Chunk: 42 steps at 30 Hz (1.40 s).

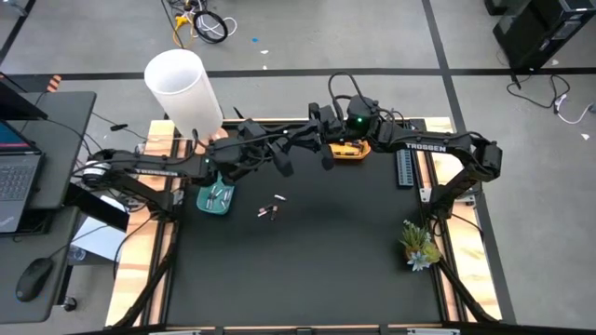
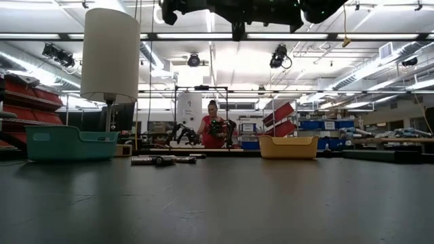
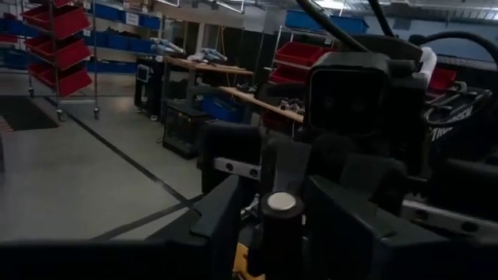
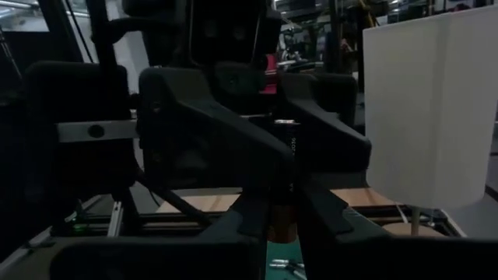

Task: Sort batteries
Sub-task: Put the black battery into the yellow bin

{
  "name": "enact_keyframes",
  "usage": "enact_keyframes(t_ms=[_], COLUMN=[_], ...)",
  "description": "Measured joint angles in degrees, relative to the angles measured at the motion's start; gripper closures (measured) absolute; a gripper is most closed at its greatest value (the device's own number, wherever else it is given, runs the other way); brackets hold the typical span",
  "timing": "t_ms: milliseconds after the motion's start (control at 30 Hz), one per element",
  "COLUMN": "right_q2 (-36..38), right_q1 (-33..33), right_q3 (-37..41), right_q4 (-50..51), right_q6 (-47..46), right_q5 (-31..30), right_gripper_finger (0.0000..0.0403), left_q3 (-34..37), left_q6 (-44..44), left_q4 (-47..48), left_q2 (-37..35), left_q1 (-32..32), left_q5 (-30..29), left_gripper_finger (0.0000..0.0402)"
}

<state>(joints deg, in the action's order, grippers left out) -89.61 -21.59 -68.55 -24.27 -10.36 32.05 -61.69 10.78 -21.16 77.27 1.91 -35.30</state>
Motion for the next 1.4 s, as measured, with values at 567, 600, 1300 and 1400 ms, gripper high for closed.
enact_keyframes(t_ms=[567, 600, 1300, 1400], right_q2=[-0.1, -0.1, -0.1, -0.1], right_q1=[0.4, 0.4, 0.0, -0.1], right_q3=[0.1, 0.1, -0.1, -0.1], right_q4=[0.1, 0.2, 8.0, 8.6], right_q6=[1.7, 1.9, 6.4, 7.0], right_q5=[-2.6, -2.7, -4.6, -4.6], right_gripper_finger=[0.0332, 0.0325, 0.0235, 0.0235], left_q3=[-0.1, -0.1, 0.0, 0.0], left_q6=[-2.5, -2.8, 2.2, 8.1], left_q4=[-1.9, -1.9, 16.0, 25.0], left_q2=[1.8, 1.8, -7.0, -9.2], left_q1=[0.3, 0.3, 0.3, 0.2], left_q5=[-1.9, -2.2, -7.1, -7.9], left_gripper_finger=[0.0348, 0.0348, 0.0348, 0.0348])
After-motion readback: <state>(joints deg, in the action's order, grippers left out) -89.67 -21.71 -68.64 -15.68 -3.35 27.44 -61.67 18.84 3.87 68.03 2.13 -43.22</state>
